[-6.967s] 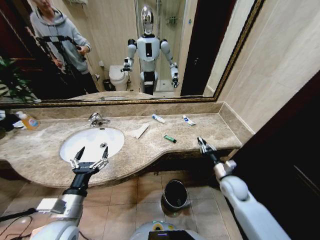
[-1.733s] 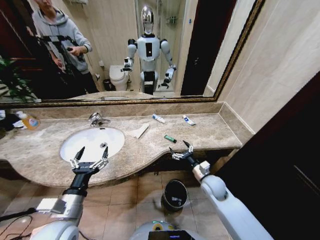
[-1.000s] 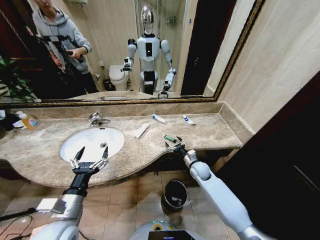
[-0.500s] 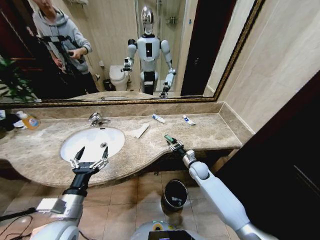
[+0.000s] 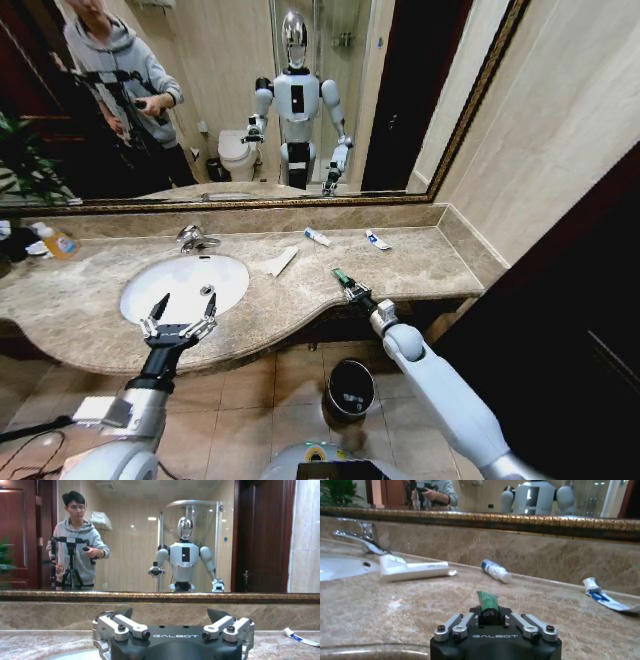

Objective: Pick up the trash from the sink and place it in the trash bin.

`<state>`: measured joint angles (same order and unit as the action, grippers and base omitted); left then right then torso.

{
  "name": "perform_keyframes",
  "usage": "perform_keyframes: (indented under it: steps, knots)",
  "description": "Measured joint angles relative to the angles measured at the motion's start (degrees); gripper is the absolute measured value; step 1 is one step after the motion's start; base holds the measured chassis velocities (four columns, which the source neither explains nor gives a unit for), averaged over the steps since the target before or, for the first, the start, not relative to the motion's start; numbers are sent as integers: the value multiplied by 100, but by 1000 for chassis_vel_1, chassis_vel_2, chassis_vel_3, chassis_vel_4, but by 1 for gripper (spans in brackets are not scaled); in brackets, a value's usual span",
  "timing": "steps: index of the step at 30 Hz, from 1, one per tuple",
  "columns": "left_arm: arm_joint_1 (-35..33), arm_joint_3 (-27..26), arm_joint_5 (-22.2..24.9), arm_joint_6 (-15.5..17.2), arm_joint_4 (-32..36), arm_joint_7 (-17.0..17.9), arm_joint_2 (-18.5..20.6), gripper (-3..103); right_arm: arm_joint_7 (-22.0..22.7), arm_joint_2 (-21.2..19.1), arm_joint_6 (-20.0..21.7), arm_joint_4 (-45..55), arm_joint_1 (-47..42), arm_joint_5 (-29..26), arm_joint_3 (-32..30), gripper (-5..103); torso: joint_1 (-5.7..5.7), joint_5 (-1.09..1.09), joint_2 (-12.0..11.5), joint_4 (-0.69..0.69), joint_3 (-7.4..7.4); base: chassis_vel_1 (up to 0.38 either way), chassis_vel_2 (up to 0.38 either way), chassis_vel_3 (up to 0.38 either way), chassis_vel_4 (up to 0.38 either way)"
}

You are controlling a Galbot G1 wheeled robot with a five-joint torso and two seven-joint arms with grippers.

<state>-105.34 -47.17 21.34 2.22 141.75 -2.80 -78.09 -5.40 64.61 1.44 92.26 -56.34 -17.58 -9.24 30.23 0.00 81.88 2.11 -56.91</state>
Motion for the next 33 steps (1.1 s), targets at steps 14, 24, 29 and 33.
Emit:
perform_keyframes:
  steps: [14, 24, 29, 33]
  knots:
    - [0, 0, 0, 0, 0, 0, 1, 100, -34, -475, -183, 1130, -1067, -289, -668, 21, -1, -1, 0, -2, 1, 0, 0, 0, 0]
    - [0, 0, 0, 0, 0, 0, 0, 100, 92, -455, -643, 2003, -2351, -378, -1491, 21, -1, 0, 1, 0, 1, 0, 0, 0, 0]
    - [0, 0, 0, 0, 0, 0, 0, 100, 290, -243, -1011, 2105, -2997, -216, -1756, 21, -1, 0, 0, 0, 1, 0, 0, 0, 0]
    - [0, 0, 0, 0, 0, 0, 0, 100, 346, -120, -1266, 1949, -3481, -121, -1829, 21, -1, 0, 1, 0, 1, 0, 0, 0, 0]
